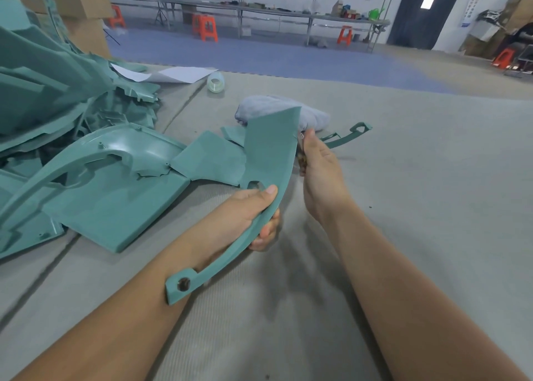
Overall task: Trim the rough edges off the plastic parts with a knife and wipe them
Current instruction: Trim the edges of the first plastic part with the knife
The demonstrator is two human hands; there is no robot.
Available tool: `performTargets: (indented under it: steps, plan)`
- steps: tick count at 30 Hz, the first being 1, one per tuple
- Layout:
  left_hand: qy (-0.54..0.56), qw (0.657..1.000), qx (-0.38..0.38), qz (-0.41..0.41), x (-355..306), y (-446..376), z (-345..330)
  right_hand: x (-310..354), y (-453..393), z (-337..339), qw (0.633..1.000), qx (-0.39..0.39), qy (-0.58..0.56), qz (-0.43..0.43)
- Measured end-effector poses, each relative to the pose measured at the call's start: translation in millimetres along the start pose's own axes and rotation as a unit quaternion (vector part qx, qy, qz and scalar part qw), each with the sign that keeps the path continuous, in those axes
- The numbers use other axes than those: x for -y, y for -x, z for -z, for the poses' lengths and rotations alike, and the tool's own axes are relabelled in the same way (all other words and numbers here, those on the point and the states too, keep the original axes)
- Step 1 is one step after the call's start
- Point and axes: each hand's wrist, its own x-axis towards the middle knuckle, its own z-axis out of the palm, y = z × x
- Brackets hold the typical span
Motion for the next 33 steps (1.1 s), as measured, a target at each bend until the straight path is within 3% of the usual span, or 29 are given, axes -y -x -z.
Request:
performTargets:
  steps: [9,13,17,21,24,28,33]
  plan:
    - [-0.037,0.999,0.012,0.008,-1,-3,4,2,-11,6,0.997,-0.075,-0.015,-0.02]
    - [-0.04,0.999,0.007,0.016,-3,-2,4,5,-11,19,0.985,-0.143,-0.046,-0.089]
    - [-0.056,0.997,-0.038,0.028,-5,-3,-1,13,1,42,0.981,-0.097,-0.116,-0.12]
    - [-0.06,0.994,-0.072,0.049,-6,-4,-10,14,14,53,0.986,-0.105,-0.041,-0.125]
    - [-0.103,0.99,-0.088,0.038,-3,1,-17,11,16,56,0.988,-0.115,0.044,-0.094]
    - [-0.183,0.979,-0.084,0.028,-4,5,-24,8,11,61,0.987,-0.133,0.07,-0.062]
    - [-0.332,0.936,0.008,0.116,-26,12,-11,20,9,64,0.987,-0.12,-0.073,-0.078]
